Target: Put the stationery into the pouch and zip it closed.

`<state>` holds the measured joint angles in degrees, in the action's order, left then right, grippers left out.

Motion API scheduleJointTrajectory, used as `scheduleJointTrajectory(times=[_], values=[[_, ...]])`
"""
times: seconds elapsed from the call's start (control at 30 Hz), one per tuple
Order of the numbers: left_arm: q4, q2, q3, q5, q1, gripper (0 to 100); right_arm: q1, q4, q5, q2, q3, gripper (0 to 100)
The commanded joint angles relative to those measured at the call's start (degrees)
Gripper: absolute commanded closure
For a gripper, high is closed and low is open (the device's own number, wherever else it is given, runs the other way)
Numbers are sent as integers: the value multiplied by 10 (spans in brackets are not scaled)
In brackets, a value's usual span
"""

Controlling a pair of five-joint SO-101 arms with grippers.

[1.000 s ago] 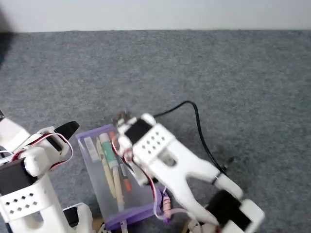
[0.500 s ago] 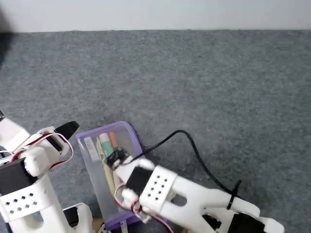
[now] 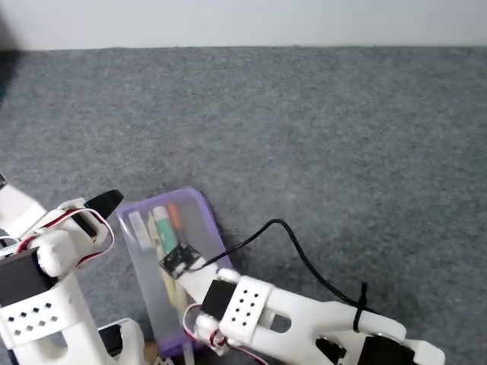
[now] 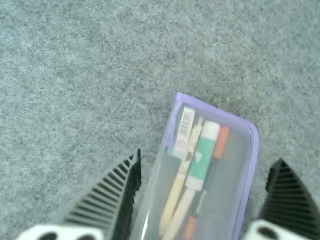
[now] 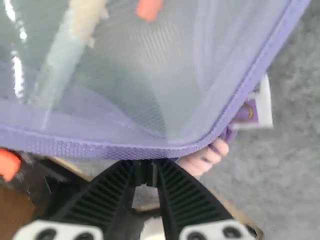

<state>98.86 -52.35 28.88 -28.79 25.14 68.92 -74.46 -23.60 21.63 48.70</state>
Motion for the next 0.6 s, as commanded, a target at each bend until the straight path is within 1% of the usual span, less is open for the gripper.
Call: scheduleJointTrajectory(times=[0.0, 0.1, 0.2, 0.3, 0.37, 0.47, 0.57], values=[[3, -9, -24, 4, 3, 622, -64, 56, -2, 16, -4, 991], [3, -9, -24, 4, 3, 622, -138, 112, 36, 15, -4, 991], [3, -9, -24, 4, 3, 622, -208, 195, 72, 15, -4, 991], [3, -9, -24, 4, 3, 622, -259, 283, 104, 15, -4, 991], [3, -9, -24, 4, 3, 622, -279, 315, 120, 15, -4, 991], [3, -9, -25, 4, 4, 622, -295, 315, 128, 16, -4, 991], [4, -10, -28, 4, 4, 622, -289, 255, 127, 22, -11, 991]])
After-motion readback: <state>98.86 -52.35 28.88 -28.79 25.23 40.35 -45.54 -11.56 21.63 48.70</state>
